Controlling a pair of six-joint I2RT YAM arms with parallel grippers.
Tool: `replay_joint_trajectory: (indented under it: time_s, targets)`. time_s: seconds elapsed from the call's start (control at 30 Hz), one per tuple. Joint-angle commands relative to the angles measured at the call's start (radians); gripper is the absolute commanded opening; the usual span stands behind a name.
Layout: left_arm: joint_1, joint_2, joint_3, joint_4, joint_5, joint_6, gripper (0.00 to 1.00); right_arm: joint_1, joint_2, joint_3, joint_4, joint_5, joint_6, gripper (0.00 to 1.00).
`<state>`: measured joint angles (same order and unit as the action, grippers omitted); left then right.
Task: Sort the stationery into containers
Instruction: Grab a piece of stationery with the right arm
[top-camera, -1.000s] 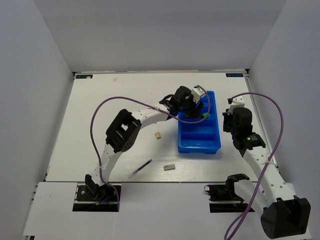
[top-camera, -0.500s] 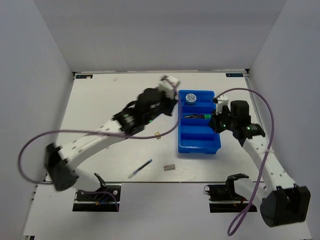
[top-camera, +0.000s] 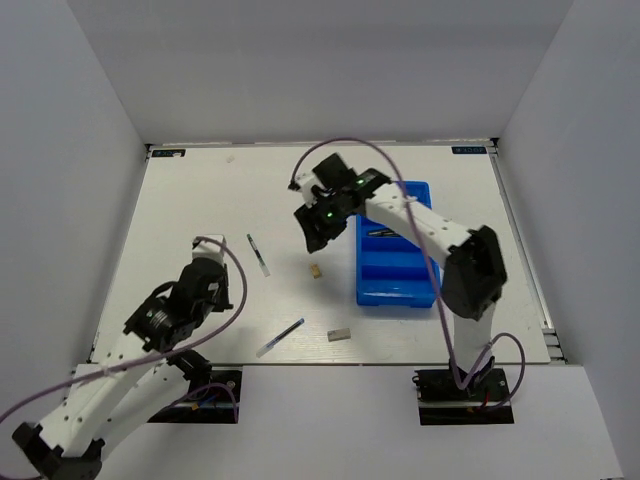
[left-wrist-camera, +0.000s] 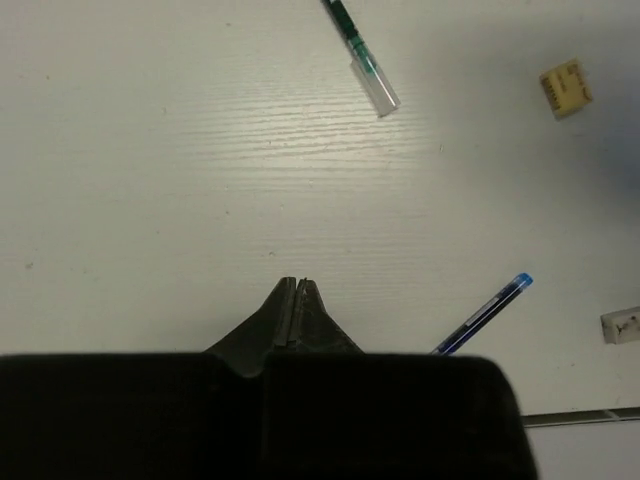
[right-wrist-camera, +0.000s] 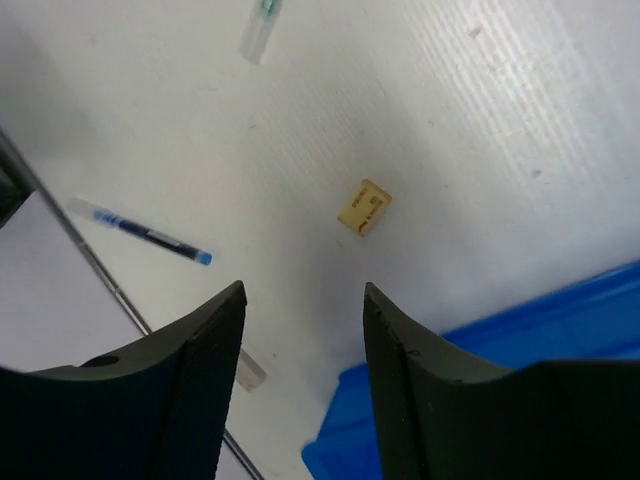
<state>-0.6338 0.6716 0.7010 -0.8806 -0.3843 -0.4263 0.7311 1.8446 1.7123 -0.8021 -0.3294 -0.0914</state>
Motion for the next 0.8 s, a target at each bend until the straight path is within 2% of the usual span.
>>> replay_joint_trajectory:
  time_s: [0.0, 0.03, 0.07, 0.13, 0.17, 0.27, 0.53, 0.77]
  targets:
    - [0.017, -0.099, -0.053, 0.008, 0.012, 0.027, 0.0, 0.074, 0.123, 0.063, -0.12, 0.149, 0.137, 0.54]
    - [0.017, -0.11, -0.066, 0.017, 0.021, 0.044, 0.29, 0.086, 0.154, 0.066, -0.117, 0.167, 0.156, 0.54]
    - [0.017, -0.142, -0.077, 0.019, 0.028, 0.056, 0.47, 0.111, 0.178, 0.067, -0.115, 0.184, 0.163, 0.56]
    - [0.017, -0.167, -0.126, 0.061, 0.083, 0.07, 0.68, 0.126, 0.221, 0.07, -0.105, 0.251, 0.188, 0.58]
    - [0.019, -0.188, -0.127, 0.069, 0.102, 0.086, 0.72, 0.137, 0.231, 0.088, -0.109, 0.26, 0.193, 0.58]
    - [0.019, -0.199, -0.13, 0.078, 0.094, 0.095, 0.77, 0.148, 0.281, 0.105, -0.105, 0.276, 0.202, 0.6]
    - [0.022, -0.214, -0.132, 0.074, 0.107, 0.098, 0.79, 0.154, 0.366, 0.115, -0.068, 0.358, 0.217, 0.59]
    - [0.022, -0.213, -0.133, 0.075, 0.134, 0.101, 0.79, 0.148, 0.427, 0.139, -0.04, 0.371, 0.216, 0.56]
